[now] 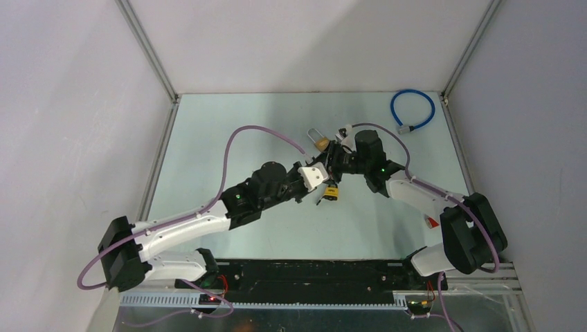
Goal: Unlock with the key
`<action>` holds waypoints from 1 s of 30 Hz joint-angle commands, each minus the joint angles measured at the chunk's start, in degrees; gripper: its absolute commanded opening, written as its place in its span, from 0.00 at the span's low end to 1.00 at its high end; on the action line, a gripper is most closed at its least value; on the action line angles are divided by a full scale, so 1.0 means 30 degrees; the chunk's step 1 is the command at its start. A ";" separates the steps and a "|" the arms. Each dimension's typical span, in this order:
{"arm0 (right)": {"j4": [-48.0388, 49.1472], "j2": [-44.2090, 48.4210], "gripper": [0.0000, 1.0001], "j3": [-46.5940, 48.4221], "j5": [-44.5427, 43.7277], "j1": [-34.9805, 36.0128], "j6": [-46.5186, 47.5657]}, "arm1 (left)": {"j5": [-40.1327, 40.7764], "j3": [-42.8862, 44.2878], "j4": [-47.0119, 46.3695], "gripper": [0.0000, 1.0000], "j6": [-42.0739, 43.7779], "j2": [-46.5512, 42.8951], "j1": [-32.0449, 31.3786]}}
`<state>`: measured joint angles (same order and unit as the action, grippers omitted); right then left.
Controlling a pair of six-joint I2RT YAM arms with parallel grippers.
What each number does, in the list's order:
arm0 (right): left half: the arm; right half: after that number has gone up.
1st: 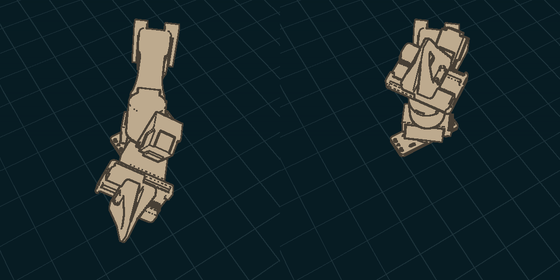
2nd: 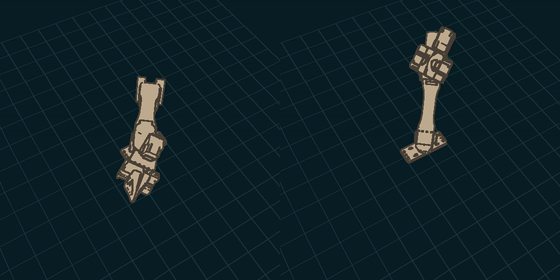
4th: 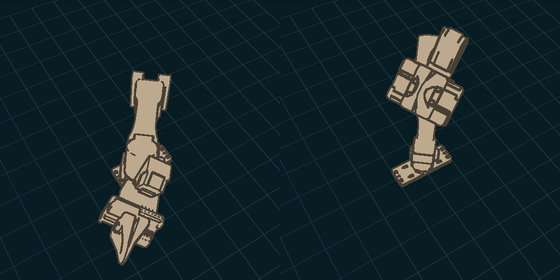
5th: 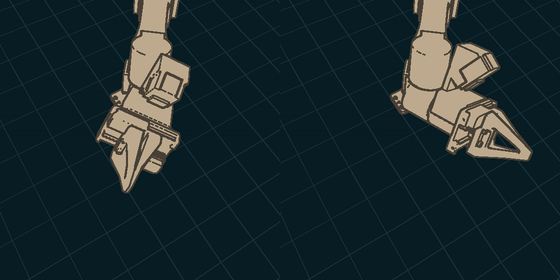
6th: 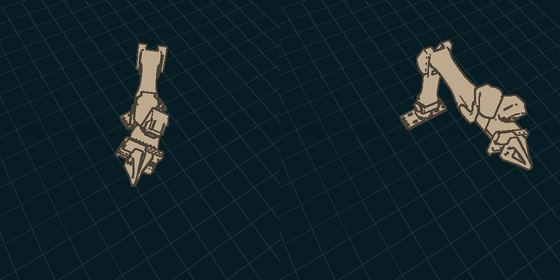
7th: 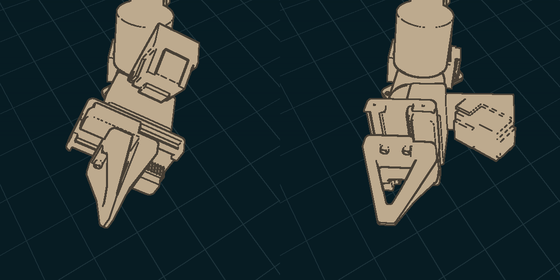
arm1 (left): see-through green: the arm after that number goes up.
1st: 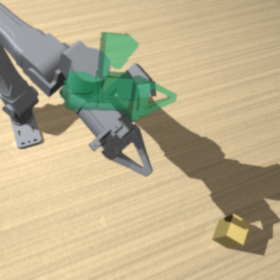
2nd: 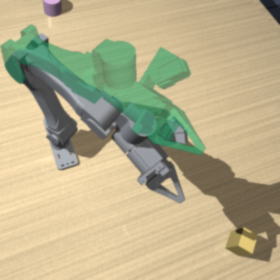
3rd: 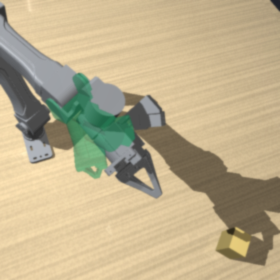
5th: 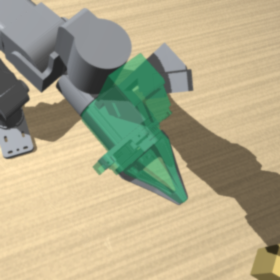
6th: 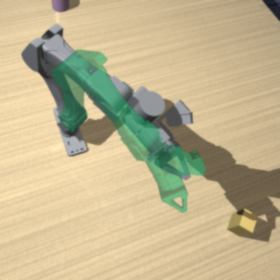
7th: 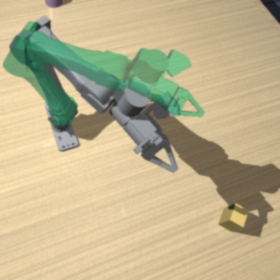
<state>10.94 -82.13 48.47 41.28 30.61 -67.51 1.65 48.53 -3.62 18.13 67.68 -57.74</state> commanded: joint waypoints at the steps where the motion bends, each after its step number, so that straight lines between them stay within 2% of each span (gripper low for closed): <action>1: -0.0146 0.0961 0.39 0.0030 0.0672 0.0045 0.0132 | 0.0117 -0.0168 -0.0874 0.00 0.0532 -0.0017 0.0085; 5: 0.0034 0.1422 0.21 -0.0344 0.0147 -0.0196 0.0307 | -0.0161 -0.0437 -0.0874 0.00 0.0051 -0.0236 0.0085; 11: 0.0384 0.1799 0.00 -0.0672 -0.0325 -0.0258 0.0768 | -0.0371 -0.0921 -0.0874 0.00 -0.0564 -0.0551 0.0084; 17: 0.1465 0.1819 0.00 -0.1287 -0.0553 -0.0244 0.0888 | -0.0047 -0.1234 -0.0874 0.01 -0.0901 -0.0915 0.0073; 19: 0.1925 0.1941 0.00 -0.1564 -0.0759 -0.0265 0.1043 | 0.0267 -0.1258 -0.0874 0.08 -0.1281 -0.1086 0.0061; 22: 0.2702 0.2155 0.00 -0.2024 -0.1261 -0.0319 0.1158 | 0.0521 -0.1393 -0.0872 0.13 -0.2060 -0.1496 0.0087; 23: 0.3141 0.2277 0.00 -0.2252 -0.1358 -0.0354 0.1184 | 0.0787 -0.1444 -0.0888 0.20 -0.2667 -0.1599 0.0086; 26: 0.4120 0.2500 0.00 -0.2684 -0.1914 -0.0395 0.1253 | 0.1445 -0.1623 -0.0917 0.32 -0.4287 -0.2147 0.0119; 29: 0.5474 0.2710 0.00 -0.3228 -0.2456 -0.0391 0.1253 | 0.1338 -0.1880 -0.1102 0.50 -0.6555 -0.2796 0.0263; 30: 0.5719 0.2774 0.00 -0.3424 -0.2541 -0.0390 0.1281 | 0.1292 -0.1939 -0.1290 0.51 -0.7453 -0.2951 0.0437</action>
<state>19.81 -76.01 39.77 36.38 29.61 -64.79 4.32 43.35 -4.23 6.22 61.91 -57.52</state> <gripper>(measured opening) 0.007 0.475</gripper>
